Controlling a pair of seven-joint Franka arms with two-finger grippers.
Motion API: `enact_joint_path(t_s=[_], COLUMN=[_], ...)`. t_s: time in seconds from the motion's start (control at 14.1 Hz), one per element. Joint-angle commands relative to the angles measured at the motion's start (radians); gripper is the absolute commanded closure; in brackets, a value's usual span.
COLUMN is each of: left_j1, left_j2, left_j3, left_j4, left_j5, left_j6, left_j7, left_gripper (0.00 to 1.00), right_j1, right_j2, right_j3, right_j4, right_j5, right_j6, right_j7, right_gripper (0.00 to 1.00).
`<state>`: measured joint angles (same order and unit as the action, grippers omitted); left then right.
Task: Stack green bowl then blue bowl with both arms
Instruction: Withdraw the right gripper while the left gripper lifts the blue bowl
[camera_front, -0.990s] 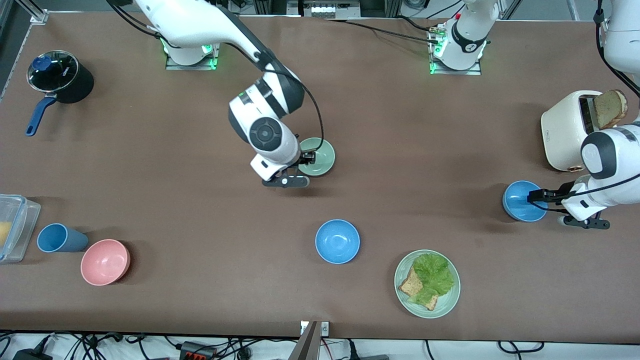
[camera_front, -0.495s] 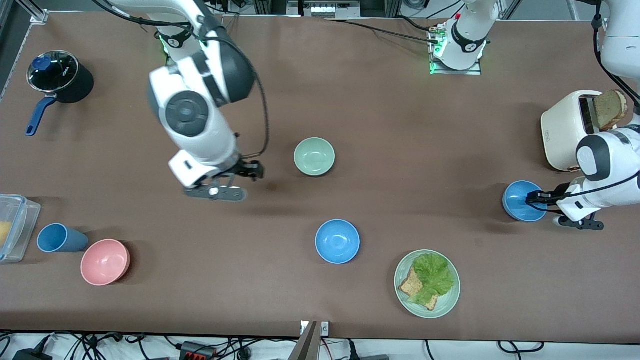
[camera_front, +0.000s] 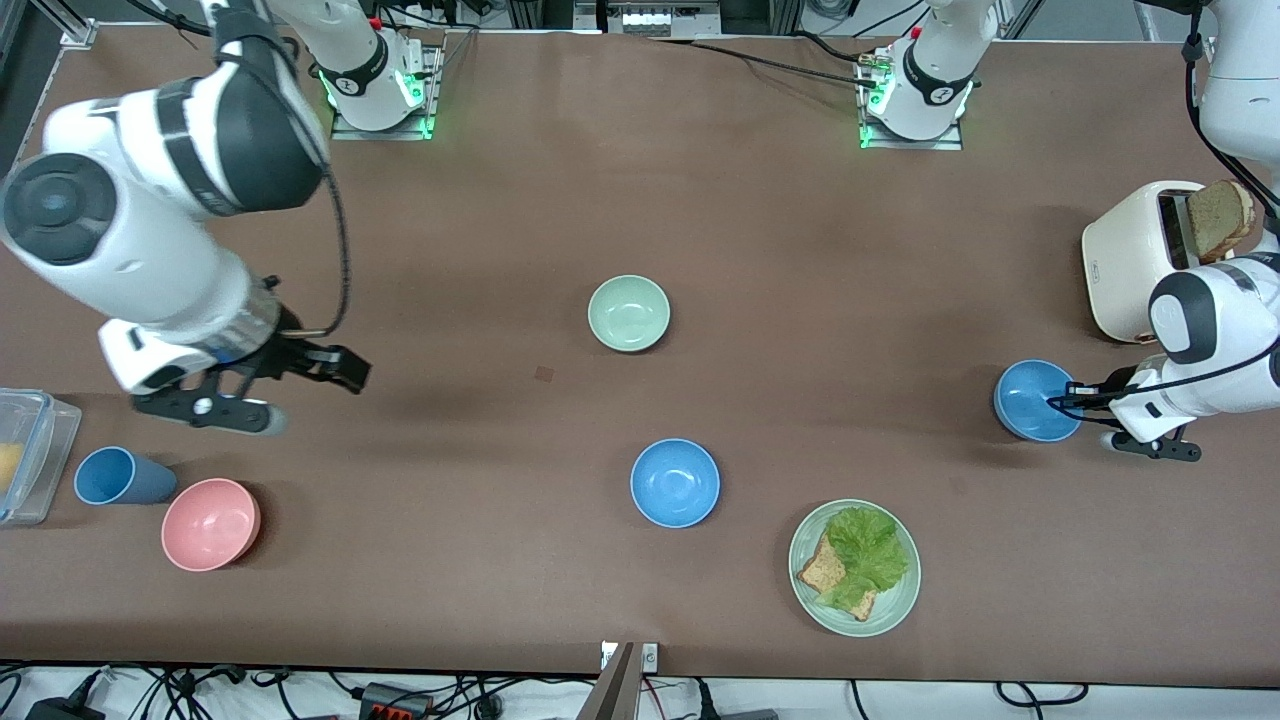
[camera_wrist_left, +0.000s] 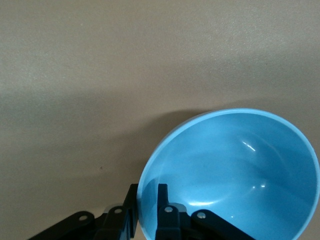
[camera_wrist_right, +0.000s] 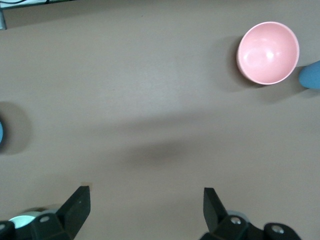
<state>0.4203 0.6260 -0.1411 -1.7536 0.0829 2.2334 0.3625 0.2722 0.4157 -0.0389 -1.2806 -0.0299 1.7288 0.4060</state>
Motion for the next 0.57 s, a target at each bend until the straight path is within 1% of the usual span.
enact_joint_path(t_s=[0.0, 0.07, 0.14, 0.28, 0.35, 0.49], left_j1=[0.0, -0.017, -0.024, -0.035, -0.035, -0.023], left_j2=[0.0, 0.0, 0.0, -0.006, -0.011, -0.046], left_j3=[-0.017, -0.02, -0.018, -0.025, -0.032, -0.073], left_j4=[0.006, 0.006, 0.005, 0.006, 0.006, 0.008], left_j5=[0.006, 0.006, 0.005, 0.005, 0.003, 0.0], left_j6=[-0.001, -0.008, -0.009, -0.047, -0.057, -0.133], left_j7=[0.035, 0.039, 0.039, 0.042, 0.039, 0.039], left_gripper=[0.88, 0.95, 0.98, 1.0, 0.99, 1.0], right_j1=[-0.085, -0.128, -0.167, -0.284, -0.3, -0.304], right_j2=[-0.05, -0.058, -0.069, -0.142, -0.167, -0.179], right_j3=[0.02, 0.027, 0.033, 0.094, 0.096, 0.08], right_j4=[-0.008, -0.014, -0.025, -0.081, -0.1, -0.097], right_j5=[0.007, 0.014, 0.015, 0.019, 0.018, 0.008], right_j6=[-0.009, -0.009, -0.015, -0.018, -0.021, -0.052], right_j7=[-0.1, -0.154, -0.192, -0.242, -0.265, -0.329], right_gripper=[0.0, 0.0, 0.0, 0.0, 0.0, 0.0])
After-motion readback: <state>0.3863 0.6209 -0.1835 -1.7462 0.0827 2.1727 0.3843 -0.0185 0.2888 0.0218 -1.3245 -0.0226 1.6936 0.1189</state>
